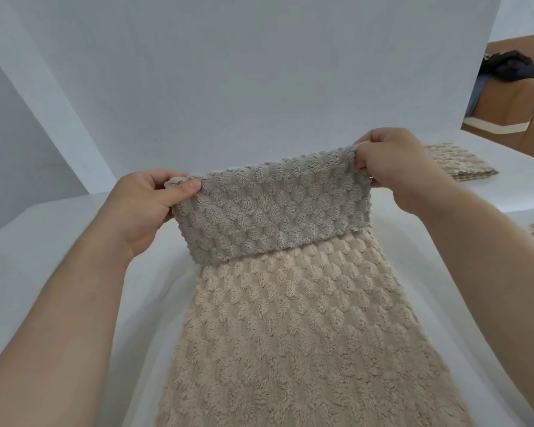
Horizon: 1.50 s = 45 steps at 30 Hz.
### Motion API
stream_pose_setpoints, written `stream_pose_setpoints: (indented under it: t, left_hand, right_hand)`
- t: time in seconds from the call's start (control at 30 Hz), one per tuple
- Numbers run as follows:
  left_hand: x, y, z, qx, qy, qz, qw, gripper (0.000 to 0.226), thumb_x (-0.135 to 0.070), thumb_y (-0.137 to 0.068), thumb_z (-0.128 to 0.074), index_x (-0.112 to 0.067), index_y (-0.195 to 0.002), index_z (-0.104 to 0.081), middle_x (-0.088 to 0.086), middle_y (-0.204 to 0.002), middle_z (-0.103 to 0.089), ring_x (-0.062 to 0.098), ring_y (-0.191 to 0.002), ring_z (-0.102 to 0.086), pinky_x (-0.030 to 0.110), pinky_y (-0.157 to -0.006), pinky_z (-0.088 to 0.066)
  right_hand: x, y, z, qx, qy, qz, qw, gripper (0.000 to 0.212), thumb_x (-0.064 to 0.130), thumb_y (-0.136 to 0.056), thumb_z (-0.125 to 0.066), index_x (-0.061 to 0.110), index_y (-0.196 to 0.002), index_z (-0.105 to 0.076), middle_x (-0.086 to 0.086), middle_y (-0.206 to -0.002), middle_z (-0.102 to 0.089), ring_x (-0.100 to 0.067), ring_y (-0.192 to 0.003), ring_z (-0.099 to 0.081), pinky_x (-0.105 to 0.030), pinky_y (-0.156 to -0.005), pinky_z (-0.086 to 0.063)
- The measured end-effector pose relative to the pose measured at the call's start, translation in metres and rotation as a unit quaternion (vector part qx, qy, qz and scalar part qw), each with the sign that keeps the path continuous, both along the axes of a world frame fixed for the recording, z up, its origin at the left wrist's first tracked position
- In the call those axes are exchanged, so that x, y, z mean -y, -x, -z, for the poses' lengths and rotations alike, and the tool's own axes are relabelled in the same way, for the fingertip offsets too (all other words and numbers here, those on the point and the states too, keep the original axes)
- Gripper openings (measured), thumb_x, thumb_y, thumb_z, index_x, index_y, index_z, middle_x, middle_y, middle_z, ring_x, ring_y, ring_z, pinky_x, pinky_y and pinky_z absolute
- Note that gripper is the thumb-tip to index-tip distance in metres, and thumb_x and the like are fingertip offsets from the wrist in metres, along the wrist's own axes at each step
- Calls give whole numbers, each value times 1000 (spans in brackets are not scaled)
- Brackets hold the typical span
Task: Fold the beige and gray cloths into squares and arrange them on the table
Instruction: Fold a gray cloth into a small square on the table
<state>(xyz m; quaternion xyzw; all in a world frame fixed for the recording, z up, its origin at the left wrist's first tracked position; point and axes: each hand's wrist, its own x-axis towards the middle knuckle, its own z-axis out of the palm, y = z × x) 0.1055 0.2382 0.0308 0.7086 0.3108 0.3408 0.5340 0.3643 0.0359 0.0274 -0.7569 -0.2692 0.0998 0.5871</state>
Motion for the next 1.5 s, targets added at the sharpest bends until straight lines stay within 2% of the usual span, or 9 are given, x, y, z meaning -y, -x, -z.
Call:
stream_pose_setpoints:
  t: [0.23,0.33,0.47,0.6,0.83,0.97,1.1,1.3,1.5]
  left_hand:
    - [2,4,-6,37,-115,-38,992,13,-18,-85,-78,-15,-79,-67,11,-82,-67,22,-73,-59,35,-73,-52]
    - [2,4,-7,15,-174,-69,982,19,-21,-88,-78,-18,-78,-62,8,-75,-64,15,-59,-55,24,-55,-50]
    - [3,3,-7,-15,-206,-88,974,22,-25,-91,-75,-22,-78,-58,6,-72,-62,18,-47,-48,26,-46,-44]
    - [5,1,-6,-20,-210,-98,972,24,-21,-91,-75,-23,-78,-55,3,-72,-61,16,-37,-45,24,-40,-41]
    - [7,6,-8,-18,-207,-82,975,20,-14,-87,-79,-27,-86,-64,-2,-77,-71,16,-49,-47,28,-48,-41]
    - [14,5,-11,-49,-250,-87,963,22,-5,-88,-74,-26,-93,-69,-6,-85,-74,5,-42,-54,21,-43,-47]
    - [20,7,-14,-74,-265,-88,957,26,-2,-92,-68,-28,-95,-71,-4,-97,-75,13,-59,-74,30,-67,-60]
    - [35,3,-18,-163,-336,-108,921,19,-38,-81,-81,-33,-96,-72,-13,-89,-69,4,-79,-64,16,-65,-45]
    - [43,-5,-13,-240,-419,-134,865,71,-78,-67,-69,-8,-65,-62,9,-72,-59,22,-70,-56,44,-63,-49]
  right_hand:
    - [0,8,-4,30,-47,75,996,25,3,-81,-45,16,-66,-59,9,-42,-49,-7,-37,-38,-19,-46,-32]
    - [1,12,-6,48,-51,83,994,22,6,-80,-45,16,-67,-61,5,-47,-50,-4,-32,-33,-18,-42,-27]
    - [2,14,-6,37,-45,73,996,21,5,-80,-45,14,-68,-60,-2,-58,-58,-8,-34,-52,-34,-46,-49]
    - [3,16,-6,-15,-74,28,997,23,-1,-84,-43,8,-72,-60,-11,-70,-64,-30,-58,-74,-52,-70,-63]
    - [7,15,-7,13,12,-83,996,20,3,-78,-67,11,-96,-69,-8,-74,-68,-26,-70,-72,-44,-78,-64]
    - [10,20,-7,87,69,-126,986,30,17,-75,-87,21,-100,-71,-5,-75,-71,-22,-63,-68,-30,-56,-55]
    - [13,23,-11,126,72,-115,983,24,27,-76,-89,17,-88,-71,-5,-69,-76,-29,-69,-76,-40,-66,-61]
    - [14,31,-17,193,107,-84,972,22,30,-83,-81,12,-87,-68,-7,-56,-70,-7,-44,-66,-15,-41,-45]
    - [14,40,-25,260,154,-90,949,29,42,-82,-79,15,-79,-68,-7,-63,-64,-6,-40,-52,-15,-34,-36]
